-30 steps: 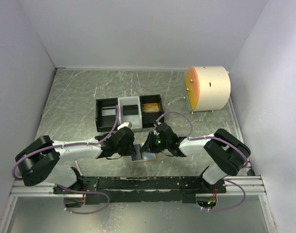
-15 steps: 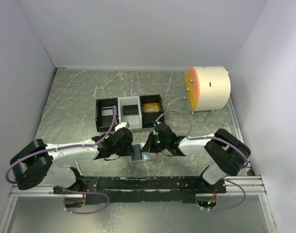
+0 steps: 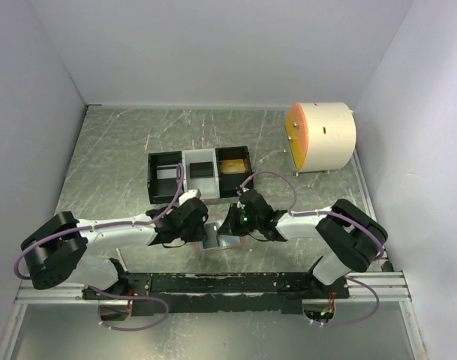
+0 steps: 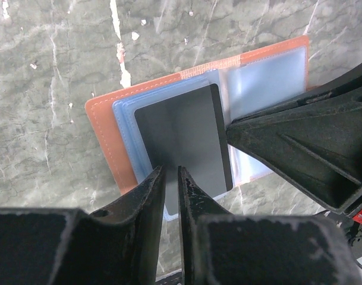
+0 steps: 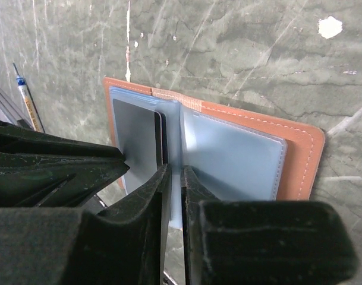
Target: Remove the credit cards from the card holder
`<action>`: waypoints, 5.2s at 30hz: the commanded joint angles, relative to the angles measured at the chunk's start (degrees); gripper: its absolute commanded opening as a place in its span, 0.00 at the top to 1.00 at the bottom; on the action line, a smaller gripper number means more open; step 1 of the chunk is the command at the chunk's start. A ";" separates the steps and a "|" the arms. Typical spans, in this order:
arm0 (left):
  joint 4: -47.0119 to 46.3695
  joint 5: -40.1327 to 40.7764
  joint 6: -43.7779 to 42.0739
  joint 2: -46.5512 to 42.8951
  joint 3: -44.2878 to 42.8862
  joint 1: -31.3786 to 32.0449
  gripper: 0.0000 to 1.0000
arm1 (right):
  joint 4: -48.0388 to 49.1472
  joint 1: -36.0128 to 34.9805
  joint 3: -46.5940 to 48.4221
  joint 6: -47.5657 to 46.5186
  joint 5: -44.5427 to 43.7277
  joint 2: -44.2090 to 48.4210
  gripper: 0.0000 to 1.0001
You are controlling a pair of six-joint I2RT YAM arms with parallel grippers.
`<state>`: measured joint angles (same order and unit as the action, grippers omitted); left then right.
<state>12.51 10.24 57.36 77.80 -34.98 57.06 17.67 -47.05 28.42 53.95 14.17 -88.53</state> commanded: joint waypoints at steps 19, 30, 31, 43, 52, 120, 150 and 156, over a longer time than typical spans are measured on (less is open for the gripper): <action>7.66 4.16 0.01 -4.75 -3.35 1.75 0.68 | -0.82 -0.23 -0.17 -0.74 1.50 3.01 0.83; 6.07 3.25 0.46 -0.90 -2.18 1.87 0.70 | 2.81 -0.46 1.34 -0.72 6.93 0.72 0.83; 6.38 3.48 0.68 -0.75 -2.26 1.90 0.70 | 2.87 -0.44 1.44 -0.77 7.26 0.40 0.83; 5.93 3.24 0.57 0.34 -1.70 2.09 0.72 | 4.73 -0.70 1.51 0.22 9.10 -3.16 0.82; 7.03 3.47 1.19 1.69 -1.72 2.57 0.75 | 0.54 -0.69 0.69 1.73 2.13 -1.21 0.79; 4.77 3.28 1.41 3.66 -4.55 3.80 0.70 | 1.60 2.57 -3.54 1.56 3.60 3.47 1.00; 14.08 8.80 6.54 8.76 -7.97 7.81 0.73 | 6.02 4.58 -4.11 -0.35 11.74 1.97 0.76; 14.41 8.96 6.80 8.17 -7.42 7.81 0.74 | 7.76 4.66 -3.67 0.73 12.76 -0.85 0.79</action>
<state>23.77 19.46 63.88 85.76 -44.42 64.36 22.59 -42.70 24.27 54.13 25.23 -87.68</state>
